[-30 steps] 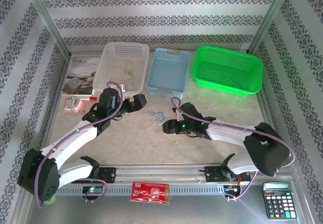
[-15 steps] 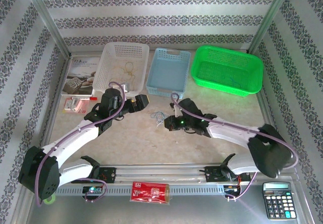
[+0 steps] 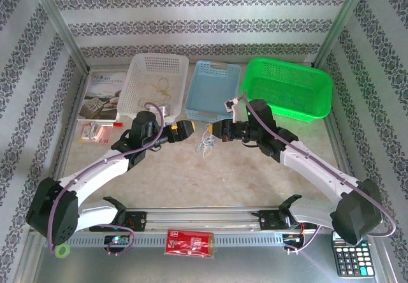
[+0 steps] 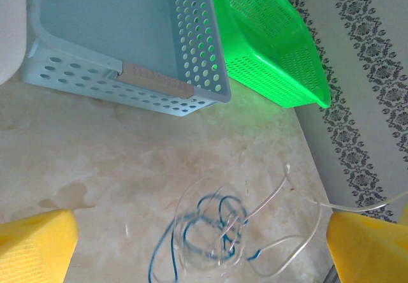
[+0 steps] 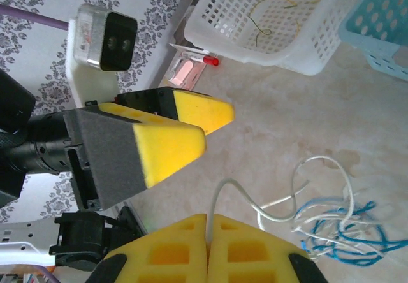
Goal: Untangle the cables
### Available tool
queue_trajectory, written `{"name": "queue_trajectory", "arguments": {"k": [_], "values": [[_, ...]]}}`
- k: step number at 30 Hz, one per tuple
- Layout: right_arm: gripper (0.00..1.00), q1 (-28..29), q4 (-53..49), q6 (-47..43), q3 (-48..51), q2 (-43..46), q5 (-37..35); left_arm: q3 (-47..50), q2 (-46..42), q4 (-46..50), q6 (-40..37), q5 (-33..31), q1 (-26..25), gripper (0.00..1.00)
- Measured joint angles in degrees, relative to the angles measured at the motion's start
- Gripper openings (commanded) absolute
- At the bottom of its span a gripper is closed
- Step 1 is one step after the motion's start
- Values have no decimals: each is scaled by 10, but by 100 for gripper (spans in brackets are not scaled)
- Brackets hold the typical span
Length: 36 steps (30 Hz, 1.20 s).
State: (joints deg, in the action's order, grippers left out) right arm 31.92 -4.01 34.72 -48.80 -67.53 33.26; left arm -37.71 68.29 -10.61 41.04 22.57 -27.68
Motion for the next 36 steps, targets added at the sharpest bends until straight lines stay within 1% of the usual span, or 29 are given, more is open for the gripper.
{"name": "queue_trajectory", "arguments": {"k": [6, 12, 20, 26, 31, 36], "values": [[0, -3, -8, 1, 0, 4, 18, 0, 0, -18, 7, 9, -1, 100], [0, -3, -9, 11, -8, 30, 28, 0, 10, -29, 4, 18, -2, 100], [0, -3, -9, 14, -28, 39, 37, 5, 14, -31, -72, 27, -42, 100], [0, -3, -9, 16, -28, 39, 37, 10, 18, -50, -105, 31, -69, 100], [0, -3, -9, 25, -28, 38, 40, 10, 50, -83, -117, 49, -90, 100], [0, -3, -7, 33, -28, 31, 49, 5, 125, -135, -118, 67, -99, 100]]}}
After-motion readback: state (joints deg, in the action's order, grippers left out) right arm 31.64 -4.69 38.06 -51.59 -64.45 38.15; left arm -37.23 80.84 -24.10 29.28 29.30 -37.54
